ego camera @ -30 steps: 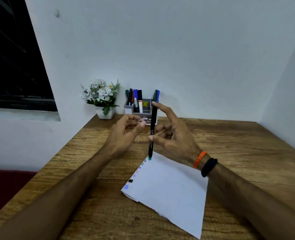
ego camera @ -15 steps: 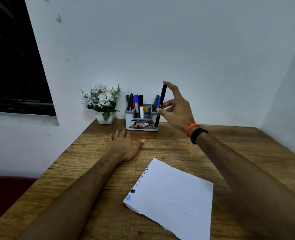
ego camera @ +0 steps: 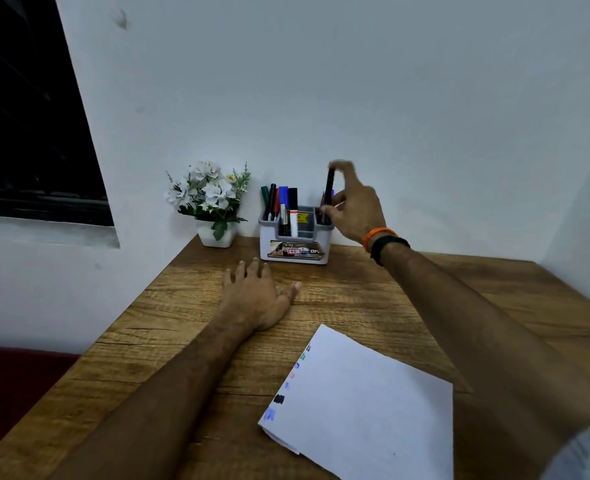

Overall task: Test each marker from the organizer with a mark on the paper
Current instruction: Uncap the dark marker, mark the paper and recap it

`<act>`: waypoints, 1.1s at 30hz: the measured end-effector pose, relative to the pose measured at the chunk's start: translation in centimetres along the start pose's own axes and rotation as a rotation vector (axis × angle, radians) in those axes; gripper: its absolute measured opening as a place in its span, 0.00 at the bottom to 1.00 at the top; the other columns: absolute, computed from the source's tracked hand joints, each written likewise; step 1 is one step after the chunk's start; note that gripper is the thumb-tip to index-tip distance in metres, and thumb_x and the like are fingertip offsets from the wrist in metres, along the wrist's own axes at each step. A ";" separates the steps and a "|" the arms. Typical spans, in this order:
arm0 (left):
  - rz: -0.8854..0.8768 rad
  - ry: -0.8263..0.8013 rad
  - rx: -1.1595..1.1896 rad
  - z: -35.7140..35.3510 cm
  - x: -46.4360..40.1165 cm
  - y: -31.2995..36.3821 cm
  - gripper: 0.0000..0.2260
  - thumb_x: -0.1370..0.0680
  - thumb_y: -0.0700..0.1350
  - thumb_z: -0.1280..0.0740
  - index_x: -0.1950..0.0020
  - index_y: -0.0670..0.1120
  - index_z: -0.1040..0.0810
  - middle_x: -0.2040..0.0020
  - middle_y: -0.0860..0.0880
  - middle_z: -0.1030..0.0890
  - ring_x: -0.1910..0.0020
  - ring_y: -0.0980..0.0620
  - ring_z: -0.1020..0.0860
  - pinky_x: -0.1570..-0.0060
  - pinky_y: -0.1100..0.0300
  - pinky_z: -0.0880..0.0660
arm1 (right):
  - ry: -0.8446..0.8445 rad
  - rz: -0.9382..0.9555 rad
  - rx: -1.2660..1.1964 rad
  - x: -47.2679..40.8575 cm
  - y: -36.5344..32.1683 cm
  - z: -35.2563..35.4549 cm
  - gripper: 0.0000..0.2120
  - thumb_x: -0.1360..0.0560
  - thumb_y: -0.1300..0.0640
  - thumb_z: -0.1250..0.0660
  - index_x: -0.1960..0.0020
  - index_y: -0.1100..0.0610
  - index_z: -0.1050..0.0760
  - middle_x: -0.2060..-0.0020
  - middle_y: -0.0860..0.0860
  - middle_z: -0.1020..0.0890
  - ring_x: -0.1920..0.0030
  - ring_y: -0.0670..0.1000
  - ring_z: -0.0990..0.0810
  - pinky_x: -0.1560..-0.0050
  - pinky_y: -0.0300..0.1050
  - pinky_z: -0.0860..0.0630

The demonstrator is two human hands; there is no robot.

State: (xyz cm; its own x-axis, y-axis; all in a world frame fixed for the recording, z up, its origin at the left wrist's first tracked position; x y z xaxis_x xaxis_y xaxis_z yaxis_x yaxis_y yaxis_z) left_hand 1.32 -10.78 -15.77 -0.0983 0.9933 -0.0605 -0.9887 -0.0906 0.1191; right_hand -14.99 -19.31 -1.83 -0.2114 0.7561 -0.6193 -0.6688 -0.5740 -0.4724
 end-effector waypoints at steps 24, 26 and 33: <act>0.047 0.042 0.048 1.0 0.2 -4.0 0.38 0.22 0.69 0.54 0.22 0.44 0.45 0.20 0.44 0.46 0.22 0.45 0.49 0.24 0.44 0.52 | -0.085 0.093 0.149 -2.1 -6.6 -4.2 0.20 0.27 0.53 0.30 0.37 0.56 0.25 0.43 0.53 0.20 0.42 0.54 0.23 0.41 0.52 0.23; 0.048 0.045 0.038 0.9 0.1 -4.1 0.38 0.22 0.69 0.54 0.22 0.44 0.45 0.20 0.45 0.46 0.22 0.45 0.49 0.24 0.44 0.52 | -0.132 0.098 0.214 -2.8 -7.2 -5.3 0.23 0.26 0.51 0.30 0.33 0.58 0.26 0.38 0.56 0.24 0.36 0.57 0.28 0.37 0.52 0.27; 0.041 0.043 0.031 1.0 0.0 -4.0 0.37 0.22 0.68 0.54 0.22 0.43 0.45 0.20 0.44 0.46 0.22 0.44 0.49 0.25 0.43 0.52 | -0.221 0.061 0.432 -4.1 -6.9 -8.0 0.27 0.27 0.44 0.31 0.34 0.58 0.25 0.35 0.58 0.31 0.33 0.61 0.37 0.34 0.55 0.34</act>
State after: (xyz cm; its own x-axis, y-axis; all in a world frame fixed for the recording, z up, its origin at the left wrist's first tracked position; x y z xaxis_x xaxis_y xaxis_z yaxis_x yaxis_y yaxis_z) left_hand 5.43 -10.39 -15.27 -0.1438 0.9848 -0.0969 -0.9798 -0.1280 0.1534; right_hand -3.78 -21.00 -1.04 -0.3743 0.8005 -0.4681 -0.8752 -0.4718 -0.1069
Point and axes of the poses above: each hand's wrist, its own x-axis away from the middle knuckle, its own z-axis out of the back of the hand, y = z × x, the point moved 9 cm from there along -x, towards the middle knuckle
